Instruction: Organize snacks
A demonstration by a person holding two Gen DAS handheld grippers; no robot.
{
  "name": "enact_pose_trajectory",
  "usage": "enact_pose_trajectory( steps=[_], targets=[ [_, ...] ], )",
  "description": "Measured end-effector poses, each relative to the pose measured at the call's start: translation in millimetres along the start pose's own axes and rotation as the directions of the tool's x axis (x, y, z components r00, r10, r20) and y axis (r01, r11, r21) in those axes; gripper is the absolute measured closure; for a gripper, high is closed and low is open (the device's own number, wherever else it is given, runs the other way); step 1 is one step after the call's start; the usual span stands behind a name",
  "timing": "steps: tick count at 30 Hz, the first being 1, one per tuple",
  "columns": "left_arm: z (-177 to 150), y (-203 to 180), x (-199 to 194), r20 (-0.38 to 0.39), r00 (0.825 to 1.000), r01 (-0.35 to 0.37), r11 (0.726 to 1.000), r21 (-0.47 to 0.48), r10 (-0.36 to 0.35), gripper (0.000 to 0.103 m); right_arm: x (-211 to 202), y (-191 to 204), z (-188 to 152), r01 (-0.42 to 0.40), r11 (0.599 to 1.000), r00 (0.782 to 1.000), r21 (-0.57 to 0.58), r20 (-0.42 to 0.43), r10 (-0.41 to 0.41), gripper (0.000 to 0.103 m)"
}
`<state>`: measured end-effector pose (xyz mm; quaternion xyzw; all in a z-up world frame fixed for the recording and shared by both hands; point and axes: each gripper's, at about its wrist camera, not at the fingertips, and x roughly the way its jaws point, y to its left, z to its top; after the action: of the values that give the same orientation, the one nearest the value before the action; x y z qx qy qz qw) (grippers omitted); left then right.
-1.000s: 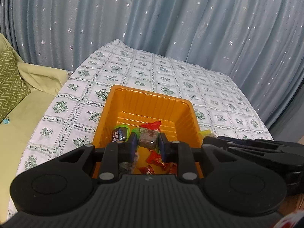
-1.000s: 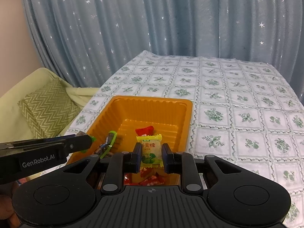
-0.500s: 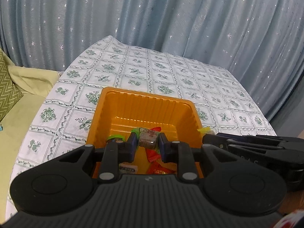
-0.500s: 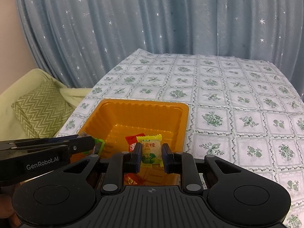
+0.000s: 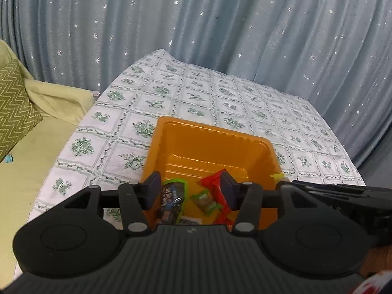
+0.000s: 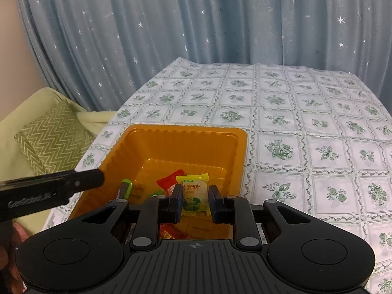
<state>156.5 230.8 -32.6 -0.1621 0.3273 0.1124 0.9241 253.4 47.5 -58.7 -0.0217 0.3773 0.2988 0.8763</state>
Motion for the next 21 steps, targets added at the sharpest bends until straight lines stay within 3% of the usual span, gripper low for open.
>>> enact_pose_trajectory(
  steps=[6, 8, 10, 11, 12, 21],
  targets=[
    [-4.7, 7.7, -8.5, 0.007, 1.000, -0.019, 1.000, -0.014, 0.019, 0.046, 4.9, 10.2, 2.9, -0.035, 0.999, 0.999, -0.010, 0.001, 0.035, 0.080],
    [-5.8, 9.3, -10.8, 0.012, 1.000, -0.028, 0.999, -0.019, 0.028, 0.035, 7.7, 9.1, 5.2, -0.062, 0.998, 0.998, 0.006, 0.004, 0.062, 0.080],
    [-7.2, 11.8, -14.3, 0.022, 0.999, -0.031, 0.999, -0.027, 0.032, 0.030, 7.9, 6.2, 6.8, -0.080, 0.996, 0.997, 0.026, 0.013, 0.080, 0.068],
    [-7.6, 12.6, -15.7, 0.023, 0.999, -0.035, 0.999, -0.027, 0.036, 0.030, 6.4, 4.5, 7.2, -0.078, 0.996, 0.997, 0.034, 0.025, 0.077, 0.052],
    [-8.3, 13.2, -17.3, 0.023, 0.999, -0.036, 0.999, -0.026, 0.036, 0.030, 4.6, 2.5, 7.5, -0.073, 0.996, 0.997, 0.043, 0.035, 0.072, 0.046],
    [-17.8, 12.0, -40.9, 0.024, 0.998, -0.054, 0.998, -0.020, 0.054, 0.012, -25.3, -6.1, 2.7, -0.027, 0.997, 0.998, 0.077, 0.050, 0.024, 0.046]
  ],
)
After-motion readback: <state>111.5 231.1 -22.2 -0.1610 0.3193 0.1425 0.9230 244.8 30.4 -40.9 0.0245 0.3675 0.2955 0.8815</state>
